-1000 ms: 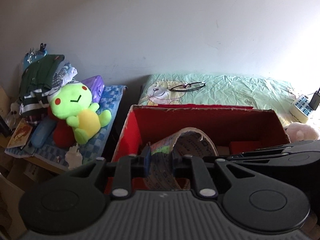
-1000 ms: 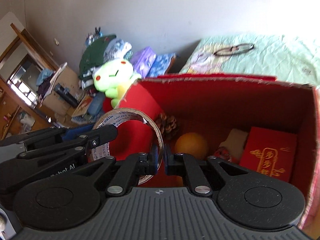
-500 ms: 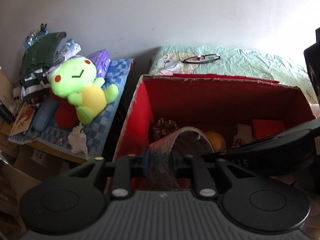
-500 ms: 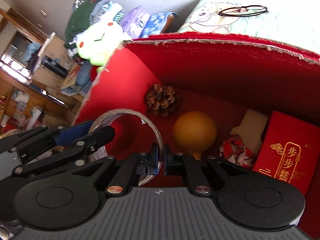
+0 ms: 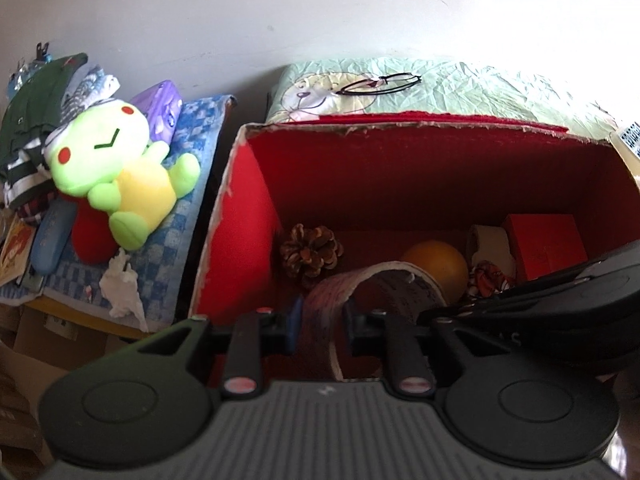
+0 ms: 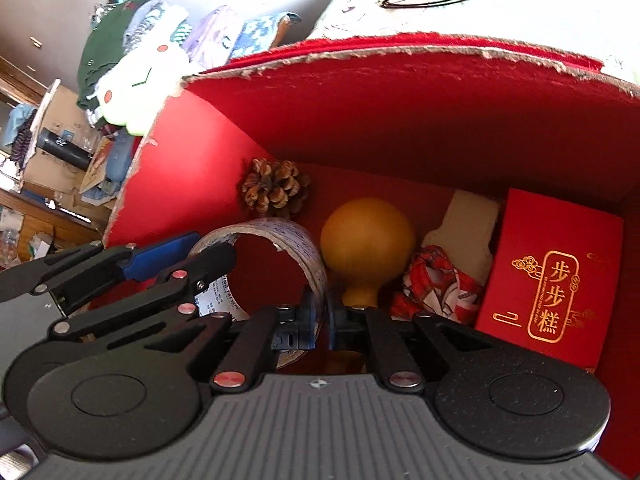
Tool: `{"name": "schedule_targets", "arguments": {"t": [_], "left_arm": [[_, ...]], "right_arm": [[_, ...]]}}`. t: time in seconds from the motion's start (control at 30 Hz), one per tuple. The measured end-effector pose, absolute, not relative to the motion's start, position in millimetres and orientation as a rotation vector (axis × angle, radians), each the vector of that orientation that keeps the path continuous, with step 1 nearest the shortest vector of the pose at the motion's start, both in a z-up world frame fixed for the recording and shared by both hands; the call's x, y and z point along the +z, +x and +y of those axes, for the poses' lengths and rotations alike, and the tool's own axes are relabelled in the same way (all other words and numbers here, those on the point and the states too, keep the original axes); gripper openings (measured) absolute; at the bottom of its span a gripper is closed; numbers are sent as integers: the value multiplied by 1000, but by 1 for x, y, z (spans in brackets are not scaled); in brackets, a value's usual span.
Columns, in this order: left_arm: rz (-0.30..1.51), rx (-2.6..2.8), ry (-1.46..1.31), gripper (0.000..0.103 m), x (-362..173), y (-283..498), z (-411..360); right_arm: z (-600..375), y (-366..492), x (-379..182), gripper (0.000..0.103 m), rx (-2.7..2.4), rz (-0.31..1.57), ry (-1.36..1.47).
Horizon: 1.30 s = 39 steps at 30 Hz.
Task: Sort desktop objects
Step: 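Carry the tape roll in the right gripper down into the red box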
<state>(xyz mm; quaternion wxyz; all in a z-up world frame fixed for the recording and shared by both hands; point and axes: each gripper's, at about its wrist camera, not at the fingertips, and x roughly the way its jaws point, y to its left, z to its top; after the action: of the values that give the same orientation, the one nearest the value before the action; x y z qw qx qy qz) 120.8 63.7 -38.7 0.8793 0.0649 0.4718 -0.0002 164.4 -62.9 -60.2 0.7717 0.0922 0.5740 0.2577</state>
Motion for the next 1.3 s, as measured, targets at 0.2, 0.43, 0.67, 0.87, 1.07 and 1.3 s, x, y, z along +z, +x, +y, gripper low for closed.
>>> {"name": "schedule_targets", "arguments": {"t": [0.2,0.43,0.67,0.87,1.07,1.3], "left_arm": [[977,-12,146,22,-53,121,65],[959,-10,145,22,-57,118,65],[972,-8,127,22,-58,121,67],[975,-7,123,22,-57,121,67],[976,-2,130,25,-58,121,66],[975,-5,128,29,-58,120,67]], "right_arm": [[-62,165,-61,7,564,1247,193],[-65,168,-63,8,564,1265,222],[-66,168,-62,7,552,1259,245],[-66,166,-60,7,550,1247,235],[-66,164,-59,7,533,1225,223],[-65,160,-56,7,518,1179,192]]}}
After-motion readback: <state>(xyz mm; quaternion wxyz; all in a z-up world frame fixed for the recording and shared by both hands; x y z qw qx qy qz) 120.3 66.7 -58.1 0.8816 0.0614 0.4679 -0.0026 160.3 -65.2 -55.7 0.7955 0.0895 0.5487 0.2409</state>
